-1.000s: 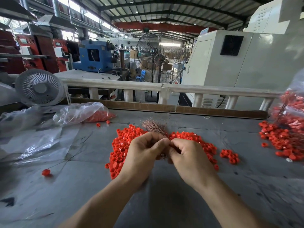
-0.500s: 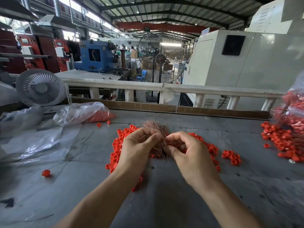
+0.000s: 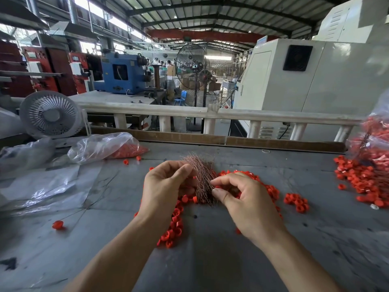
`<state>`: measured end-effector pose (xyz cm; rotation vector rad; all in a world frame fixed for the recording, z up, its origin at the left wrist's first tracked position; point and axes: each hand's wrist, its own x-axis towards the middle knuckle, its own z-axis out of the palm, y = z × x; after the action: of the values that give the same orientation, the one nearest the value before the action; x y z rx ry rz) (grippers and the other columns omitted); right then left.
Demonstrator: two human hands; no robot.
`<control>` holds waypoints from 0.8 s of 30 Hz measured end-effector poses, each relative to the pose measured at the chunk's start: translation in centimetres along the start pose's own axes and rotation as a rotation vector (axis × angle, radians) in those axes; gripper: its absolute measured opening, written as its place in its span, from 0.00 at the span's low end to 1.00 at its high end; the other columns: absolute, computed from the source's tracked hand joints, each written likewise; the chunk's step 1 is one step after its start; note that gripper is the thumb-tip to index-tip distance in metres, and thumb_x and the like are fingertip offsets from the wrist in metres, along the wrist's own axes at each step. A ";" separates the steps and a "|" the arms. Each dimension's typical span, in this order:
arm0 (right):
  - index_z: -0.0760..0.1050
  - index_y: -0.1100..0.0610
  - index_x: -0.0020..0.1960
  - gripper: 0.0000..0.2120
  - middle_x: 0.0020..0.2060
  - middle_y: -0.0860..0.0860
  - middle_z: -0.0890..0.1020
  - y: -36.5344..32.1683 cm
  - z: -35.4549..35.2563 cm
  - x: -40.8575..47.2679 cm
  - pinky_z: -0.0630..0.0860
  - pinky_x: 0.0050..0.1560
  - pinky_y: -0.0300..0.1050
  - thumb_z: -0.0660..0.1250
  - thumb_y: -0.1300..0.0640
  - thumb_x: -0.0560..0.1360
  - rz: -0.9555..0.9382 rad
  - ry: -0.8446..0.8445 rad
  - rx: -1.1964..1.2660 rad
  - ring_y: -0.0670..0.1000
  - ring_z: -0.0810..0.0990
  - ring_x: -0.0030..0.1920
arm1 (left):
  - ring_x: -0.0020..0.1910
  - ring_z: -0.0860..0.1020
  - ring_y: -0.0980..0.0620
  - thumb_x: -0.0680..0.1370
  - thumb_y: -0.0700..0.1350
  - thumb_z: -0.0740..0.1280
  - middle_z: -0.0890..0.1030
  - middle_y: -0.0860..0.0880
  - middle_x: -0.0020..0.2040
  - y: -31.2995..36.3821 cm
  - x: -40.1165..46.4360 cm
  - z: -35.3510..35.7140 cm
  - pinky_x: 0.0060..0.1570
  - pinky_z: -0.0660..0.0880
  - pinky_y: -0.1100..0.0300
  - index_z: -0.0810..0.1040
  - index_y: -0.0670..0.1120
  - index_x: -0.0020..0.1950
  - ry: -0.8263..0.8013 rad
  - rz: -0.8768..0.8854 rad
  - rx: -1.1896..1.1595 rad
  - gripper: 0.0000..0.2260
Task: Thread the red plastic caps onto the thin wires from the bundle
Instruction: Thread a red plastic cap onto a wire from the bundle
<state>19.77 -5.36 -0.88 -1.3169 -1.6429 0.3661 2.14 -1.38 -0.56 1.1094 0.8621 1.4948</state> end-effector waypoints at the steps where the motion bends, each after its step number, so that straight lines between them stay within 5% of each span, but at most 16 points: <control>1: 0.85 0.46 0.49 0.07 0.45 0.41 0.83 0.1 -0.1 0.0 0.73 0.52 0.32 0.76 0.57 0.75 0.005 -0.002 -0.007 0.40 0.81 0.49 | 0.36 0.83 0.48 0.79 0.38 0.71 0.86 0.39 0.44 0.0 0.1 -0.1 0.35 0.81 0.59 0.82 0.38 0.47 0.003 0.008 -0.006 0.03; 15: 0.85 0.46 0.48 0.03 0.43 0.39 0.85 -0.3 -0.8 -0.1 0.75 0.48 0.31 0.76 0.53 0.75 0.064 -0.101 0.040 0.39 0.82 0.48 | 0.36 0.82 0.49 0.72 0.46 0.75 0.85 0.37 0.45 0.2 0.1 -0.1 0.34 0.79 0.60 0.82 0.42 0.46 0.006 0.080 -0.046 0.08; 24: 0.85 0.45 0.48 0.03 0.45 0.39 0.84 -0.5 -0.3 -0.2 0.72 0.49 0.28 0.76 0.52 0.75 0.082 -0.158 0.064 0.38 0.81 0.49 | 0.33 0.81 0.51 0.70 0.47 0.76 0.85 0.45 0.39 0.2 0.1 -0.5 0.33 0.81 0.59 0.83 0.49 0.40 0.042 0.094 -0.020 0.04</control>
<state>19.70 -5.80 -0.46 -1.3384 -1.6959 0.5803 1.57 -1.29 -0.56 1.1201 0.8319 1.6065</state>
